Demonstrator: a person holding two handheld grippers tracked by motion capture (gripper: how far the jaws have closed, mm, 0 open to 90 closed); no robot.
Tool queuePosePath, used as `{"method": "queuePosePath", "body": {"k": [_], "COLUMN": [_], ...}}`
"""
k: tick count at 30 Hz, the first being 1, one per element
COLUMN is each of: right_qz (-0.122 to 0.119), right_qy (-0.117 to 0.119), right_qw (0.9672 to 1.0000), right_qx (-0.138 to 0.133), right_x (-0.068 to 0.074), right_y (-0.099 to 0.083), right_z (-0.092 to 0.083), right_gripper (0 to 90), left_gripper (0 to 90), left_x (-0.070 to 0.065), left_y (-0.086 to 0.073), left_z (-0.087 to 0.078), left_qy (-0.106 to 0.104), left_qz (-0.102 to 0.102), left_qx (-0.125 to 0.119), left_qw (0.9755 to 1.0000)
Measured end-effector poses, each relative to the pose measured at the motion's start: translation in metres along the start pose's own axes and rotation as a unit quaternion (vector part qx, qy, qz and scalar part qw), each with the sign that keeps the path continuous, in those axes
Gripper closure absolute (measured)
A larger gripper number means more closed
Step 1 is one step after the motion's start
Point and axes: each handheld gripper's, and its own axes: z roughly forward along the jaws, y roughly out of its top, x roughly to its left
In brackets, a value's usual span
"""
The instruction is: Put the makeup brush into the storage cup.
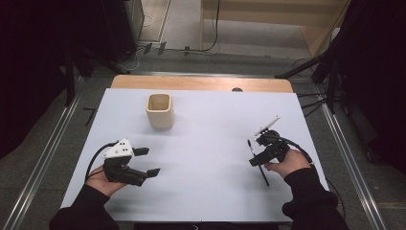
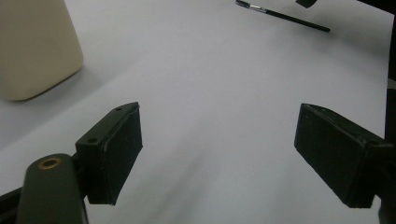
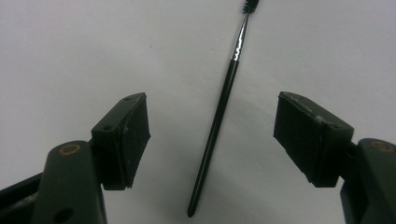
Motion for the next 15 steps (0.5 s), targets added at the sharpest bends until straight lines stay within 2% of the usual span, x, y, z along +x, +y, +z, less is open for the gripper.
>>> {"method": "queuePosePath", "body": {"k": [4, 10, 14, 15], "right_qz": [0.005, 0.042, 0.054, 0.063], "right_qy": [-0.004, -0.009, -0.012, -0.013], "right_qw": [0.9999, 0.9988, 0.9981, 0.9976], "right_qx": [0.013, 0.023, 0.028, 0.028], "right_x": [0.000, -0.002, -0.004, -0.005], "right_y": [0.002, 0.003, 0.002, 0.002], "right_z": [0.005, 0.010, 0.015, 0.017], "right_gripper": [30.9, 37.6, 41.4, 42.6], "left_gripper": [16.0, 16.0, 16.0, 16.0], "left_x": [0.000, 0.000, 0.000, 0.000], "left_y": [0.000, 0.000, 0.000, 0.000], "left_z": [0.000, 0.000, -0.001, -0.001], "left_qy": [-0.001, 0.000, -0.001, -0.001], "left_qz": [0.001, 0.002, 0.001, 0.001], "left_qx": [0.000, 0.000, -0.001, -0.001], "left_qw": [1.0000, 1.0000, 1.0000, 1.0000]}}
